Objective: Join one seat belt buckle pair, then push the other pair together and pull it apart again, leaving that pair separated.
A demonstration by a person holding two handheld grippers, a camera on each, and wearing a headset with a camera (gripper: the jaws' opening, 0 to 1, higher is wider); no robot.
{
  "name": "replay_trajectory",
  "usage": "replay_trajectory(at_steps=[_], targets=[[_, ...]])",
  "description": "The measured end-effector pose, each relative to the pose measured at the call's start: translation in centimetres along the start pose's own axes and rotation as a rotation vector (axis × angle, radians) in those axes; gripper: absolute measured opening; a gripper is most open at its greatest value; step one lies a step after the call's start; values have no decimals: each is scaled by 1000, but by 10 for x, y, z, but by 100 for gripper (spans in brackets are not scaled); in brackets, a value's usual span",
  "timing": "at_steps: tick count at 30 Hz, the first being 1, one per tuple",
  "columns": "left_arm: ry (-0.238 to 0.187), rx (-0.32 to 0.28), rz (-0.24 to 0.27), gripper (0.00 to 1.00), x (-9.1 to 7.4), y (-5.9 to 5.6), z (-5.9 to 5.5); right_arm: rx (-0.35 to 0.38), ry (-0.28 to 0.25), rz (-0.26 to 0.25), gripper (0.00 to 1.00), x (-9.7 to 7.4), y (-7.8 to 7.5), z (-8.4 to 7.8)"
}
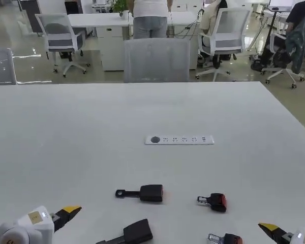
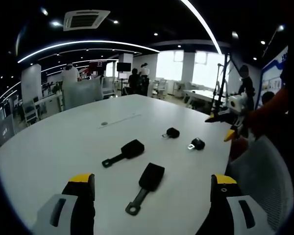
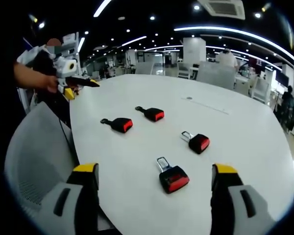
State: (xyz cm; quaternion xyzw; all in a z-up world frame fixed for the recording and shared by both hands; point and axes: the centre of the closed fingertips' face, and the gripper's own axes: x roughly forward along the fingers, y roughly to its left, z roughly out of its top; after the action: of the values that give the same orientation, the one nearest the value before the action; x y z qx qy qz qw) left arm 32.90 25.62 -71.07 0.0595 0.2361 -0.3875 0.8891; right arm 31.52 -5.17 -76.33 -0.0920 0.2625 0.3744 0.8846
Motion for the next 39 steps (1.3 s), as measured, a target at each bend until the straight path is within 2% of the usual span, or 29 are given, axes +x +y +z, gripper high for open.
replay_trajectory(at_steps=[31, 39], targets=[[-1, 0, -4, 100, -3, -4, 1, -3, 10, 1, 96, -7, 2, -4], [5, -3, 0, 100, -4, -4, -2, 4, 14, 5, 95, -5, 3, -5]])
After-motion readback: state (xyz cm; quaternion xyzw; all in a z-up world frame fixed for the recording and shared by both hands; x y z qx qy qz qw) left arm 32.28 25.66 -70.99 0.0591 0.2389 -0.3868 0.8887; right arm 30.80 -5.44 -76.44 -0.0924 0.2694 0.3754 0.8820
